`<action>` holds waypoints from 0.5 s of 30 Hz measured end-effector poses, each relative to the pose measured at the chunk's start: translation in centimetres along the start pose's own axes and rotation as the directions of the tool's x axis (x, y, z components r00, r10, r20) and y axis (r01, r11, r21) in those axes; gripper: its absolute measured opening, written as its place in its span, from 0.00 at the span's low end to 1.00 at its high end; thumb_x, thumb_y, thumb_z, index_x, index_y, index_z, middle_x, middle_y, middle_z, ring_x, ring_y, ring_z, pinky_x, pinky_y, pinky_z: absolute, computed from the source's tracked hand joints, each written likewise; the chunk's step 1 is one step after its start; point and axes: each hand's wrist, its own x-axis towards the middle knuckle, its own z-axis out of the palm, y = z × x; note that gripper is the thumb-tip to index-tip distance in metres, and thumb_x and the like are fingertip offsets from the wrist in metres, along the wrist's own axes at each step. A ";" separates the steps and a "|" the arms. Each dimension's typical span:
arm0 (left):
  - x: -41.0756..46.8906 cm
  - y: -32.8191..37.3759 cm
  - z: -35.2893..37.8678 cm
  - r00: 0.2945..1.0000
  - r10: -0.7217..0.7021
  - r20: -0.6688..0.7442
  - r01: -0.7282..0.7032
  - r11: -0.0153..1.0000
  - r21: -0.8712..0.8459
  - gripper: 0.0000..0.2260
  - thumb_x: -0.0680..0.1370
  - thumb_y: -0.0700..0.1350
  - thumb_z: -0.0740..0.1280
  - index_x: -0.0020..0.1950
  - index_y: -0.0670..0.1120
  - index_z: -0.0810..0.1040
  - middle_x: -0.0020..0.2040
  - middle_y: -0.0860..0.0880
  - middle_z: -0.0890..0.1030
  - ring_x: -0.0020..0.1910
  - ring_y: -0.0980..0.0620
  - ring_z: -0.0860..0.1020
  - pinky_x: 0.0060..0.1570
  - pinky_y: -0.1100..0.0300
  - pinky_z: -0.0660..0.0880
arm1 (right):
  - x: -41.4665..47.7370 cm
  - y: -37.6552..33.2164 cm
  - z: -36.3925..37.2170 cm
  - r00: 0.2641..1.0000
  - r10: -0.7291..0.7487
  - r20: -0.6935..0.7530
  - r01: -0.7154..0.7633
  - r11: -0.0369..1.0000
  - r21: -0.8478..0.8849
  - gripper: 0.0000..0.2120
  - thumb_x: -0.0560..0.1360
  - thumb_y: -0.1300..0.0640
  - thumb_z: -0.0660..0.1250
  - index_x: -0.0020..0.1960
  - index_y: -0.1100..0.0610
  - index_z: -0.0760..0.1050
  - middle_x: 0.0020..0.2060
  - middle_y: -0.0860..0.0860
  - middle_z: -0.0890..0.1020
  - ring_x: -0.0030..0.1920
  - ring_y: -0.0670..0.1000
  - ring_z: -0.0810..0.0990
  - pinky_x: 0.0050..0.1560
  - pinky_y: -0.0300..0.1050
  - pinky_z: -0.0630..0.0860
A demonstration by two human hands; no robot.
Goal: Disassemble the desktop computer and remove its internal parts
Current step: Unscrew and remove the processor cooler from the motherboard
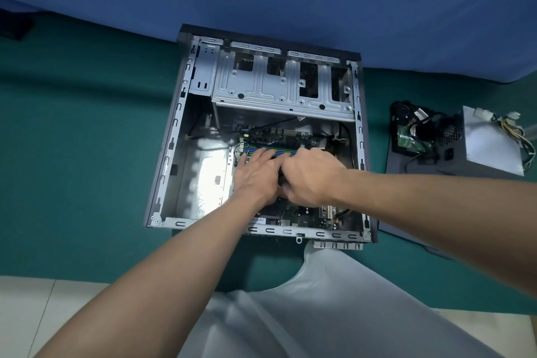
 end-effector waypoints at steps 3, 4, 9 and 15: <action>0.2 -0.1 0.1 1.000 -0.005 0.013 0.005 1.000 -0.010 0.40 0.71 0.59 0.73 0.77 0.60 0.56 0.79 0.54 0.56 0.78 0.52 0.49 0.76 0.47 0.45 | 0.8 -0.8 0.0 0.872 0.478 0.110 -0.460 0.719 0.522 0.11 0.74 0.54 0.60 0.41 0.59 0.76 0.36 0.55 0.77 0.35 0.55 0.77 0.33 0.40 0.71; 0.2 0.0 0.2 1.000 -0.007 0.015 0.007 1.000 -0.007 0.41 0.69 0.62 0.73 0.77 0.60 0.56 0.79 0.54 0.56 0.78 0.52 0.49 0.76 0.47 0.45 | 0.9 -0.7 -0.3 0.793 0.578 0.194 -0.565 0.578 0.588 0.10 0.76 0.55 0.60 0.39 0.60 0.73 0.35 0.54 0.75 0.33 0.53 0.76 0.28 0.38 0.69; 0.1 0.0 0.1 1.000 -0.009 0.026 0.008 1.000 0.018 0.43 0.68 0.65 0.71 0.78 0.62 0.52 0.80 0.54 0.54 0.78 0.52 0.48 0.76 0.47 0.45 | 0.6 1.8 -1.2 0.628 0.439 0.643 -0.777 0.302 0.553 0.09 0.82 0.59 0.55 0.54 0.63 0.72 0.27 0.52 0.73 0.22 0.45 0.65 0.19 0.34 0.58; 0.2 0.1 0.2 1.000 -0.007 0.022 0.007 1.000 0.022 0.43 0.69 0.64 0.71 0.78 0.62 0.52 0.79 0.54 0.54 0.78 0.52 0.48 0.76 0.48 0.45 | -1.7 1.8 -0.2 0.966 0.121 0.226 -0.116 0.993 -0.033 0.12 0.78 0.60 0.60 0.36 0.57 0.64 0.35 0.54 0.73 0.34 0.53 0.74 0.32 0.43 0.72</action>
